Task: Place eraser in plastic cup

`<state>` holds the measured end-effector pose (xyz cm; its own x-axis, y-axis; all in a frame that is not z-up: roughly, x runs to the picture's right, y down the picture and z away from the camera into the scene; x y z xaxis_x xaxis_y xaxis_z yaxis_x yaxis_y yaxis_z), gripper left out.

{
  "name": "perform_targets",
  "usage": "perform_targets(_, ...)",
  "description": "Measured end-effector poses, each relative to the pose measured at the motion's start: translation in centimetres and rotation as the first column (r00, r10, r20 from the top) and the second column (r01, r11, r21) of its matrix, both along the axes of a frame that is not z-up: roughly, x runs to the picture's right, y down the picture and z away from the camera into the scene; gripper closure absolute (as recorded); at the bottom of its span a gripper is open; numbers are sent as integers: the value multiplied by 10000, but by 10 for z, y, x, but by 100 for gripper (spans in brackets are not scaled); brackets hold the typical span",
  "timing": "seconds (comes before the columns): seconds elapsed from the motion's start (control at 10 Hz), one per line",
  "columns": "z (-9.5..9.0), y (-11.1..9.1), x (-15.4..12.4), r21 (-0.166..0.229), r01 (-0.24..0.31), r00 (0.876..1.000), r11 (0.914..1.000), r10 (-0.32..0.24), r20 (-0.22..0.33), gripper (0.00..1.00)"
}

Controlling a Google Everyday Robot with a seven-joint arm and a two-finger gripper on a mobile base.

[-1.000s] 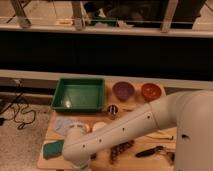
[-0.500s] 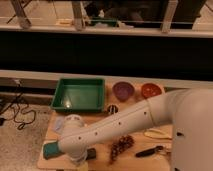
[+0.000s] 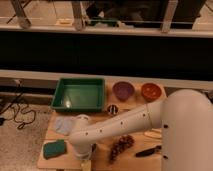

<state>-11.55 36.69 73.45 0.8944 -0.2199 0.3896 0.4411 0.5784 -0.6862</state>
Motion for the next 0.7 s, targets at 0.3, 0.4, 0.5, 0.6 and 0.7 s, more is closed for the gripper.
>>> perform_targets(0.3, -3, -3, 4, -43, 38, 10000, 10000, -38, -65, 20)
perform_targets(0.4, -3, -4, 4, -41, 37, 10000, 10000, -38, -71, 20)
perform_targets(0.5, -3, -5, 4, -28, 43, 10000, 10000, -44, -66, 21)
perform_targets(0.6, -4, -5, 4, -28, 38, 10000, 10000, -38, -73, 27)
perform_targets(0.7, -4, -6, 4, -22, 35, 10000, 10000, -35, -73, 37)
